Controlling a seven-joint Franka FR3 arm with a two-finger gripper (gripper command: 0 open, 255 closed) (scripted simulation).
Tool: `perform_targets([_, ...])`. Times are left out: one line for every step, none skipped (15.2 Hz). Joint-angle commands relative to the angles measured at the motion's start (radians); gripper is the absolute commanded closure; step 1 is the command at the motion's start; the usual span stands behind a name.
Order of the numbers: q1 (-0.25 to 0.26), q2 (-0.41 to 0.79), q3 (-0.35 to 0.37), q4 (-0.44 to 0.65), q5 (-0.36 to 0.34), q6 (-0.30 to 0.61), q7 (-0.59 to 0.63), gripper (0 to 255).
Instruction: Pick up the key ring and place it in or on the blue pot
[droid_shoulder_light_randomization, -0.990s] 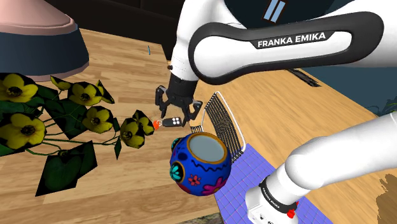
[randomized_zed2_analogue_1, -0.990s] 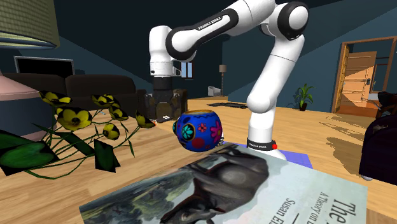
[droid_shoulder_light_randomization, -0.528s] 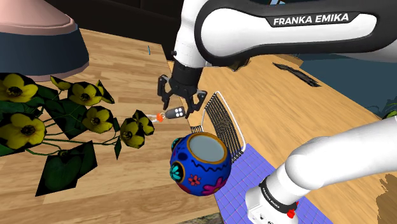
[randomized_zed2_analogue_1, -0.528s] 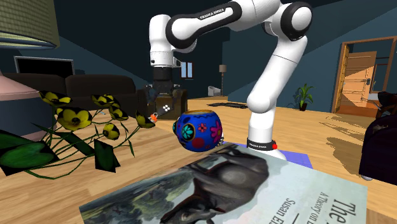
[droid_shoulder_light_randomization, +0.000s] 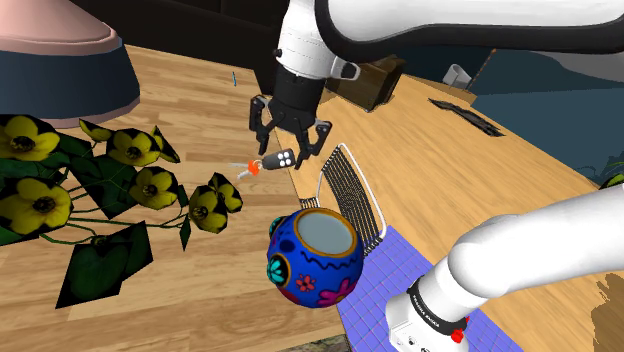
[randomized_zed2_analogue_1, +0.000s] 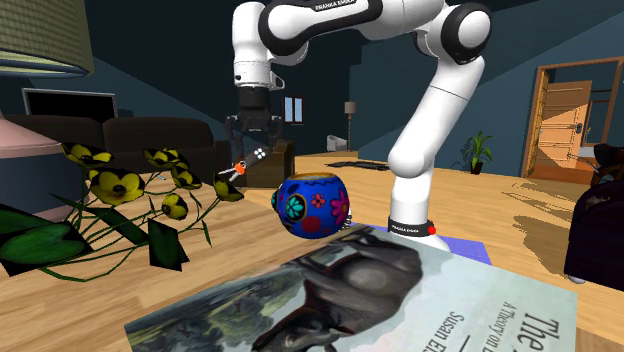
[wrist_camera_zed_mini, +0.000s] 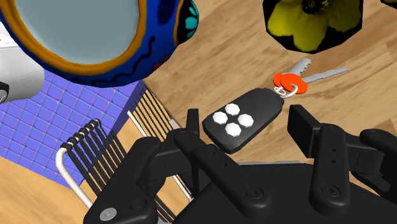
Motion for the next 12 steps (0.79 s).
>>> perform_targets([-0.001,-0.006,-0.008,0.023,-0.002,-0.030,-0.002,255])
perform_targets([-0.001,-0.007,-0.011,0.036,-0.003,-0.043,-0.001,255])
perform_targets([-0.002,-0.007,-0.014,0.048,-0.004,-0.057,-0.001,255])
perform_targets([-0.003,-0.008,-0.017,0.061,-0.006,-0.070,0.000,255])
perform_targets([-0.003,-0.008,-0.019,0.074,-0.007,-0.083,0.001,255])
perform_targets([-0.004,-0.008,-0.021,0.088,-0.009,-0.096,0.001,255])
perform_targets([-0.005,-0.007,-0.024,0.101,-0.011,-0.110,0.002,255])
perform_targets([-0.006,-0.007,-0.026,0.115,-0.012,-0.123,0.003,255])
perform_targets([-0.006,-0.007,-0.026,0.117,-0.013,-0.125,0.003,255])
perform_targets([0.008,-0.050,-0.040,0.088,0.006,-0.137,-0.005,255])
perform_targets([0.022,-0.093,-0.053,0.059,0.022,-0.150,-0.012,255])
perform_targets([0.037,-0.134,-0.066,0.032,0.037,-0.163,-0.018,255])
